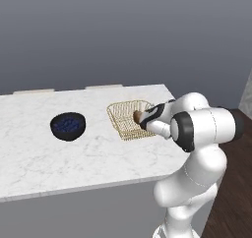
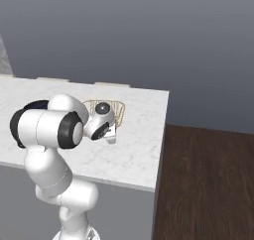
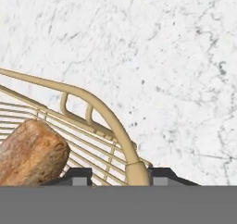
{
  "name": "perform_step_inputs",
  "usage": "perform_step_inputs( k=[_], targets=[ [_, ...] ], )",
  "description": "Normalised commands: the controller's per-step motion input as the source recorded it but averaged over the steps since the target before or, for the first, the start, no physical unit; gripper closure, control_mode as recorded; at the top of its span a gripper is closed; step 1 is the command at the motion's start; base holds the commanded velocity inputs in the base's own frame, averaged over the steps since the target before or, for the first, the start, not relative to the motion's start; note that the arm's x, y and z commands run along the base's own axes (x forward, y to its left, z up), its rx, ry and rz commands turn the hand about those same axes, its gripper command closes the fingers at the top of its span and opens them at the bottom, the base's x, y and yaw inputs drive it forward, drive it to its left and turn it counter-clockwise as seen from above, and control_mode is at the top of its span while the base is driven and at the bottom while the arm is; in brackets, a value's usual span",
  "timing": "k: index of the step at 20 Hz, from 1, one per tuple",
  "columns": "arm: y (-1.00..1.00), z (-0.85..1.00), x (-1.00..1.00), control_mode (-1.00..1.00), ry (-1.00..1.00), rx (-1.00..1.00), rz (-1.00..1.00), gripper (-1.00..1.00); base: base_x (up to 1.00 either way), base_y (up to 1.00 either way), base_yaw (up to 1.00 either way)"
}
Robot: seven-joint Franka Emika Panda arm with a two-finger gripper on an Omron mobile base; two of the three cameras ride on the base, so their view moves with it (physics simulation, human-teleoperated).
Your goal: Open the cabinet, pick up the bread from the cabinet and place it in the basket. Then move the basket to the dining counter.
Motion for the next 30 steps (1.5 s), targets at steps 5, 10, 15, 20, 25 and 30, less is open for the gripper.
perform_step_inputs(
  k=[5, 10, 15, 20, 25, 30],
  targets=[
    [0.0, 0.0, 0.0, -1.0, 0.02, 0.0, 0.0, -1.0, 0.0, 0.0, 0.0],
    [0.0, 0.53, -0.09, -1.0, 0.0, 0.0, 0.01, -1.0, 0.0, 0.0, 0.0],
    [0.0, 1.0, -0.45, -1.0, 0.01, 0.02, 0.05, -1.0, 0.0, 0.0, 0.0],
    [0.0, 1.0, -0.39, -1.0, 0.04, 0.05, 0.06, -1.0, 0.0, 0.0, 0.0],
    [0.0, 1.0, -0.11, -1.0, 0.29, 0.02, 0.11, -1.0, 0.0, 0.0, 0.0],
    [0.07, 0.56, -0.5, -1.0, 0.27, -0.02, 0.06, -1.0, 0.0, 0.0, 0.0]
  ],
)
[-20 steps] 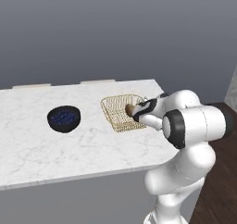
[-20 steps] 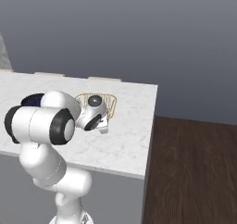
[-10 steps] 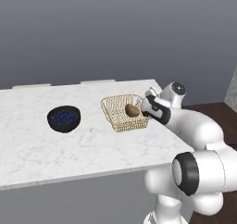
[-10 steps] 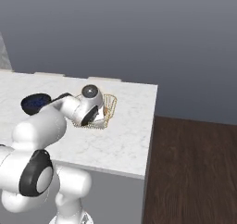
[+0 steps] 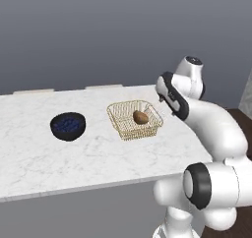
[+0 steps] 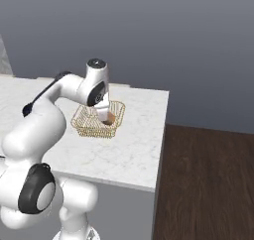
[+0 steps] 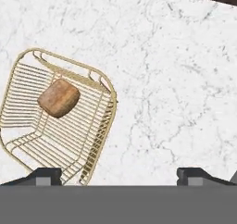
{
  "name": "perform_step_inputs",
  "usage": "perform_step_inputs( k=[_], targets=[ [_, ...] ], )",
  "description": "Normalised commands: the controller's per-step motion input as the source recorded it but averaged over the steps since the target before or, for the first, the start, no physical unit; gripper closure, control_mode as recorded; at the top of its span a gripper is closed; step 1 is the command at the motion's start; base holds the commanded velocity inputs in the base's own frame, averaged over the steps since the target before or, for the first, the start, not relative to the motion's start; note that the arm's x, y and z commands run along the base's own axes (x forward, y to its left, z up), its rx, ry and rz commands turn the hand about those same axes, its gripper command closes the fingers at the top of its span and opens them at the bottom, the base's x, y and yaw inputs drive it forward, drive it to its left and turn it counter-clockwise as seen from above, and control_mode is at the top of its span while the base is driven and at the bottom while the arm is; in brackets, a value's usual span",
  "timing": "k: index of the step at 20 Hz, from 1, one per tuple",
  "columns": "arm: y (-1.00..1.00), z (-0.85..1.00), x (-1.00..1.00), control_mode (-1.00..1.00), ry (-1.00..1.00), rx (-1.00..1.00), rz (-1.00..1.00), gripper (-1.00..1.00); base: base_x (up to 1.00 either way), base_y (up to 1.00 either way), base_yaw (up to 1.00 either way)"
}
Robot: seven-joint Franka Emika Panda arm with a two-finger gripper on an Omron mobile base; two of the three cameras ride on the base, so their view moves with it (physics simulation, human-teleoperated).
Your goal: Open the cabinet, pick up the bread from the cabinet and place it in the basket. Then move the basket to the dining counter.
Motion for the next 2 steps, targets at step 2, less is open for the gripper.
perform_step_inputs(
  k=[2],
  targets=[
    [0.47, 0.0, -0.91, -1.0, 0.13, -0.13, 0.13, -1.0, 0.0, 0.0, 0.0]
  ],
)
